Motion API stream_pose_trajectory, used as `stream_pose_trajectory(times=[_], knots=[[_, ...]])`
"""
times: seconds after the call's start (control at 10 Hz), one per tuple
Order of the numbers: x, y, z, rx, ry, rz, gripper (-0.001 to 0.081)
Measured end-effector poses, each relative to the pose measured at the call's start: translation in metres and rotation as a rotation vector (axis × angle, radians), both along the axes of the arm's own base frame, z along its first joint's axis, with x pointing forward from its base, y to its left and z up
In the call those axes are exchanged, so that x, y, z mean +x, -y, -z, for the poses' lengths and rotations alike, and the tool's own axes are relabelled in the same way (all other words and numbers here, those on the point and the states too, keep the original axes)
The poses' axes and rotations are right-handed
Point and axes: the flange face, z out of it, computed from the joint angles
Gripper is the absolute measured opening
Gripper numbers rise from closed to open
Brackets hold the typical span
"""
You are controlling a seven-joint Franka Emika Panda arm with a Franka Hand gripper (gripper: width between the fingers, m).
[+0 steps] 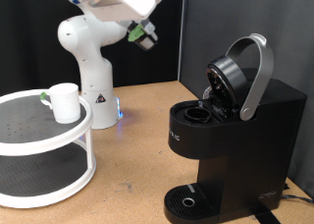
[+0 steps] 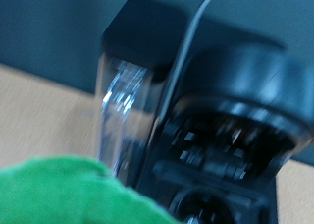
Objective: Make a cup of coffee with the keurig machine
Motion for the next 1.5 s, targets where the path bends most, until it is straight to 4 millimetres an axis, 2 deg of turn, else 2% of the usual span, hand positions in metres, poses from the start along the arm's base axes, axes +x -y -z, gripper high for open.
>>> stream_pose_trajectory(times=[0.3,0.6,1.1,1.3,1.5], knots=[[0.014,-0.028,-0.017,-0.02,-0.007,0.146,0.0468],[0.02,-0.052,-0.031,-0.037,-0.003,0.188,0.0468],[0.022,-0.054,-0.046,-0.045,-0.02,0.225,0.0468],[0.024,-0.055,-0.044,-0.051,-0.027,0.222,0.0468],[0.023,-0.057,-0.031,-0.062,-0.035,0.21,0.0468]])
